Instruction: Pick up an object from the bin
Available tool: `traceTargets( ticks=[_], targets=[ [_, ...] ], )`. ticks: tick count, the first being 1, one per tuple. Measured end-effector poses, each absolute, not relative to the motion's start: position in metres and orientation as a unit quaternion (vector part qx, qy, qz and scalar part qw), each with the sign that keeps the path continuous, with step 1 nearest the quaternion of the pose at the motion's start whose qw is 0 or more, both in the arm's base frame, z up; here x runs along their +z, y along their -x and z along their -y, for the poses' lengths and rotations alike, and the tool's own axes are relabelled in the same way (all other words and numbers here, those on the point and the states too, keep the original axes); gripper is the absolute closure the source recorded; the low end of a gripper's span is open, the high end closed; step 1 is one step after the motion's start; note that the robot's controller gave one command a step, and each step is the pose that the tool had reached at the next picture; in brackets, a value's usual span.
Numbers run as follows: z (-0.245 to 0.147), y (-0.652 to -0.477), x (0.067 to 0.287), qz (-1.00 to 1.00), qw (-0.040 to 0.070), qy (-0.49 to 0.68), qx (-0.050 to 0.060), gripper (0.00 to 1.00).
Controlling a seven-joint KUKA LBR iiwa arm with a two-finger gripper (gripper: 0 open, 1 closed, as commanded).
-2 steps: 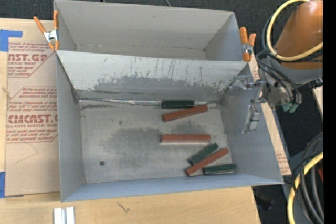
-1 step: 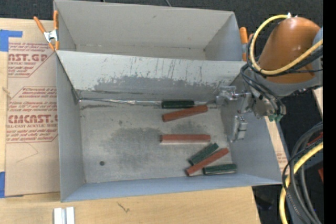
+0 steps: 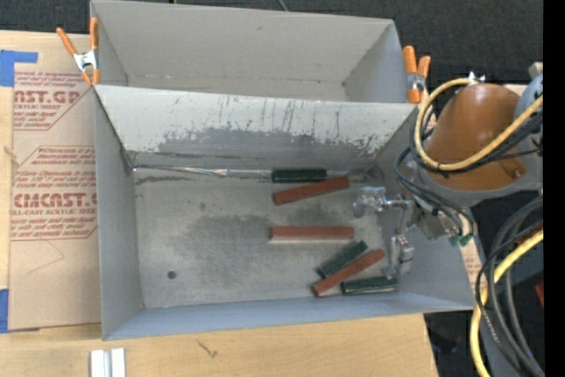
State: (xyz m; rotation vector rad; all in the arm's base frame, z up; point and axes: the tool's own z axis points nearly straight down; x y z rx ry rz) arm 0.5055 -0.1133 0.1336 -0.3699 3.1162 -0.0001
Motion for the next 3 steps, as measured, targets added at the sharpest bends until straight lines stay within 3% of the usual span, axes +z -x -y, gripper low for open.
traceTargets(
  ticks=[1, 2, 3],
  targets=[
    [0.09, -0.556, 0.074, -0.989, 0.001, 0.145, 0.0, 1.0],
    [0.09, -0.556, 0.074, -0.989, 0.001, 0.145, 0.0, 1.0],
    [0.07, -0.538, 0.107, -0.993, -0.003, 0.114, 0.001, 1.0]
  ],
)
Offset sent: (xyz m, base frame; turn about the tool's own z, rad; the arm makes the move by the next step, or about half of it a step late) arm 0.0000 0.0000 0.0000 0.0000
